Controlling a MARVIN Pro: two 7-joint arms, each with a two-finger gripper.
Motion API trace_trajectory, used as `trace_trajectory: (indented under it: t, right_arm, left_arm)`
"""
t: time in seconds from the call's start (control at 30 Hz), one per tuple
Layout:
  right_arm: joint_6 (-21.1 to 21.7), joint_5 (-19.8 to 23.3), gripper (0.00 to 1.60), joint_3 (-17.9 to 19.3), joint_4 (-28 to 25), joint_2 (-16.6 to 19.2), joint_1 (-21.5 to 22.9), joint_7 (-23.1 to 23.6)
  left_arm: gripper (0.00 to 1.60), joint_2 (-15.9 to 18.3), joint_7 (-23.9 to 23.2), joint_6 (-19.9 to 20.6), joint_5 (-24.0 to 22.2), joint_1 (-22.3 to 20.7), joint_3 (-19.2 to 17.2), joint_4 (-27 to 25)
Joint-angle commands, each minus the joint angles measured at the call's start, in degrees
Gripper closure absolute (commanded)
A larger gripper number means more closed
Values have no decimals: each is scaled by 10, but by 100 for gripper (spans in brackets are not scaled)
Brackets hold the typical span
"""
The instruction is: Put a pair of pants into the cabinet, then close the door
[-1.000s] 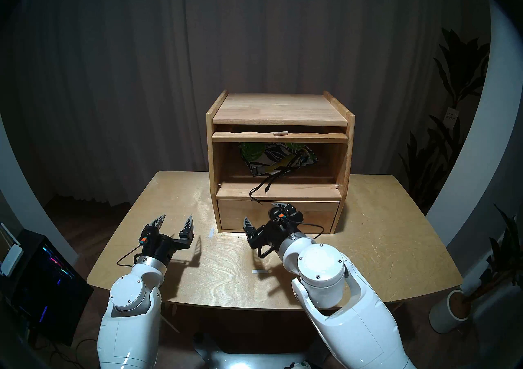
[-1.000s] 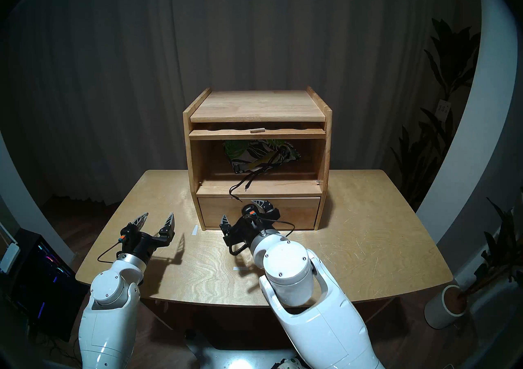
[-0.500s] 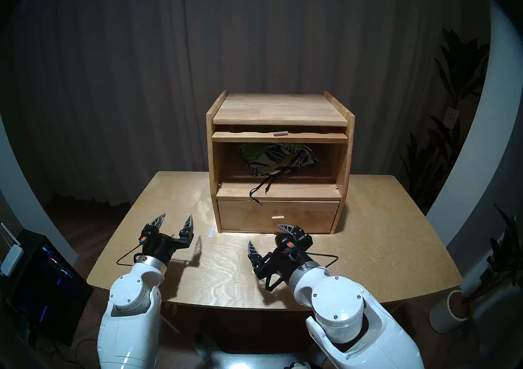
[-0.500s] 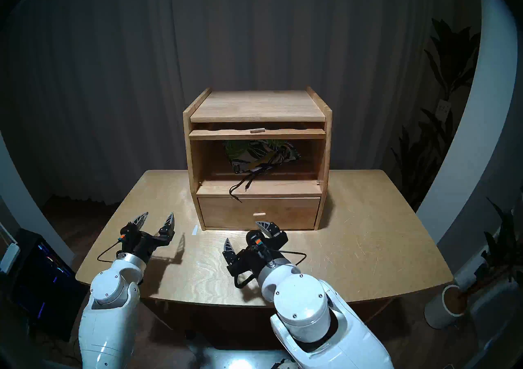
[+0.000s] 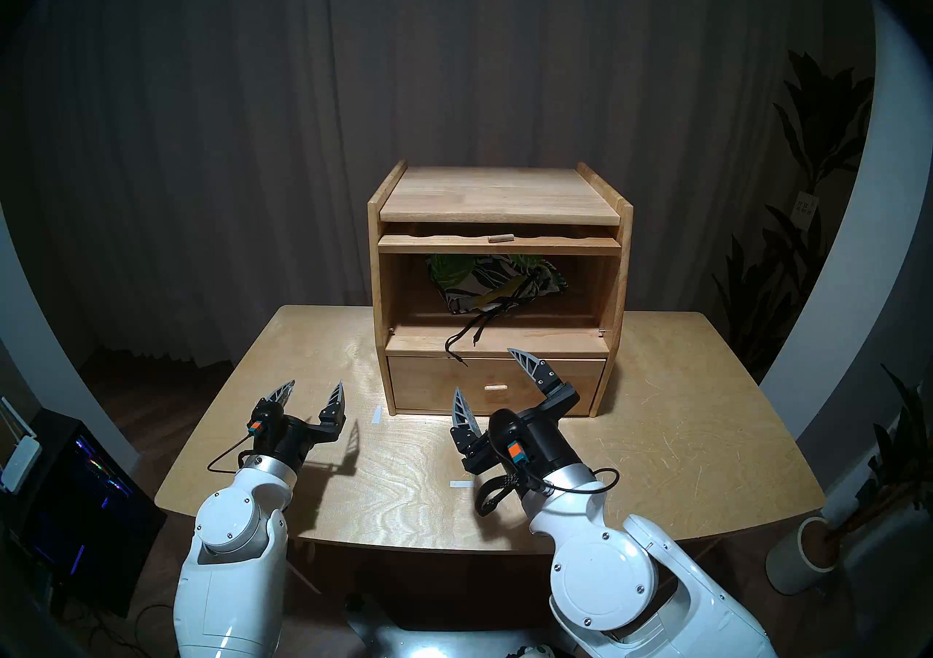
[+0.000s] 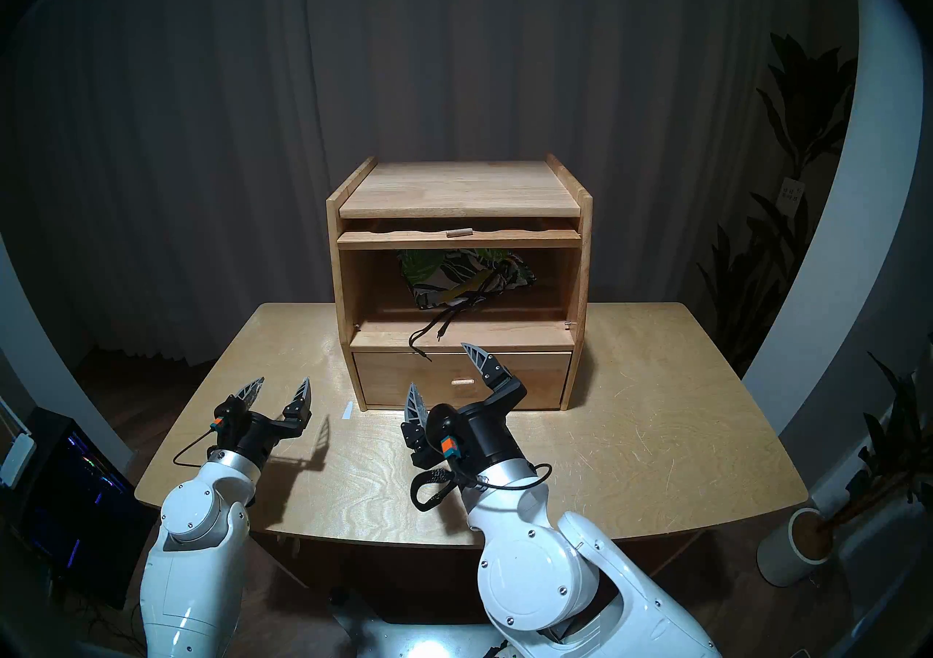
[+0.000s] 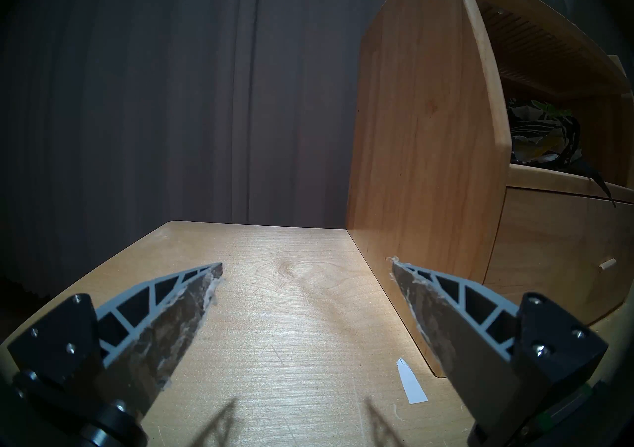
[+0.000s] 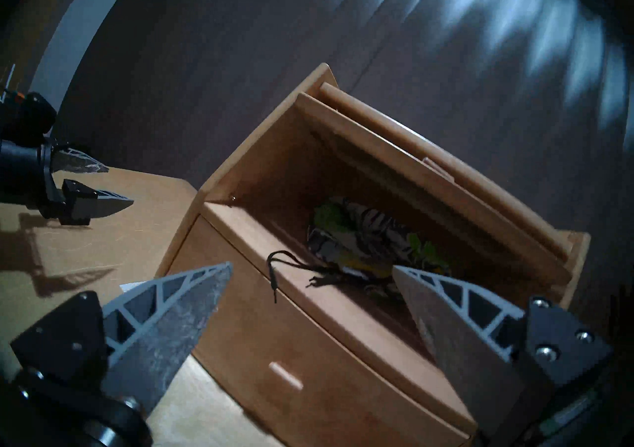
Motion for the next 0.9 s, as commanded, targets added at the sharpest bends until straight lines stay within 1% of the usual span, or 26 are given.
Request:
trace_trajectory:
  t: [0.0, 0.03, 0.1, 0.13, 0.17, 0.2, 0.23, 0.33, 0.37, 0.43, 0.53, 0.57, 0.63, 0.67, 0.7, 0.73, 0.77, 0.8, 0.87]
  right_arm:
    - [-53, -85, 0, -8, 72, -28, 71, -34]
    - [-60, -99, 0, -5, 81, -34, 71, -37]
    - [-70, -116, 0, -6, 99, -47, 88, -40]
    - [-75, -125, 0, -5, 103, -50, 89, -41]
    - [-75, -125, 0, -5, 103, -50, 89, -41]
    - [-86, -144, 0, -8, 126, -63, 108, -45]
    - [-91, -152, 0, -5, 130, -70, 106, -47]
    - [-109, -179, 0, -11, 171, -84, 130, -54]
    - [-109, -179, 0, -11, 171, -84, 130, -54]
    - [-125, -199, 0, -15, 215, -95, 147, -66]
    - [-134, -207, 0, -28, 252, -92, 165, -74]
    - [-142, -211, 0, -33, 270, -95, 172, -84]
    - [-147, -213, 0, -35, 280, -96, 173, -89]
    - [-155, -215, 0, -37, 295, -99, 176, -99]
    - [-171, -214, 0, -37, 323, -106, 180, -123]
    - [-171, -214, 0, -37, 323, -106, 180, -123]
    - [-178, -204, 0, -33, 330, -111, 181, -130]
    - [-201, -187, 0, -24, 351, -126, 188, -149]
    - [-202, -182, 0, -23, 347, -126, 188, -153]
  left_arm:
    - [0, 0, 1, -4, -1, -8, -1, -15]
    - [0, 0, 0, -4, -1, -8, -1, -15]
    - [0, 0, 0, -4, -1, -8, -1, -15]
    - [0, 0, 0, -4, -1, -8, -1, -15]
    - [0, 0, 0, -4, -1, -8, -1, -15]
    - [0, -1, 0, -4, -1, -8, -1, -16]
    - [0, -1, 0, -4, -1, -8, -1, -16]
    - [0, -2, 0, -4, 0, -7, -2, -17]
    - [0, -2, 0, -4, 0, -7, -2, -17]
    - [0, -2, 0, -4, 0, -7, -2, -18]
    - [0, -3, 1, -4, 0, -6, -2, -20]
    - [0, -3, 1, -4, 1, -6, -3, -20]
    - [0, -4, 1, -4, 1, -6, -3, -21]
    - [0, -4, 1, -4, 1, -6, -3, -21]
    - [0, -4, 1, -3, 1, -5, -3, -22]
    - [0, -4, 1, -3, 1, -5, -3, -22]
    - [0, -5, 1, -3, 2, -5, -3, -23]
    - [0, -5, 2, -3, 2, -5, -3, -23]
    - [0, -5, 2, -3, 2, -5, -3, -23]
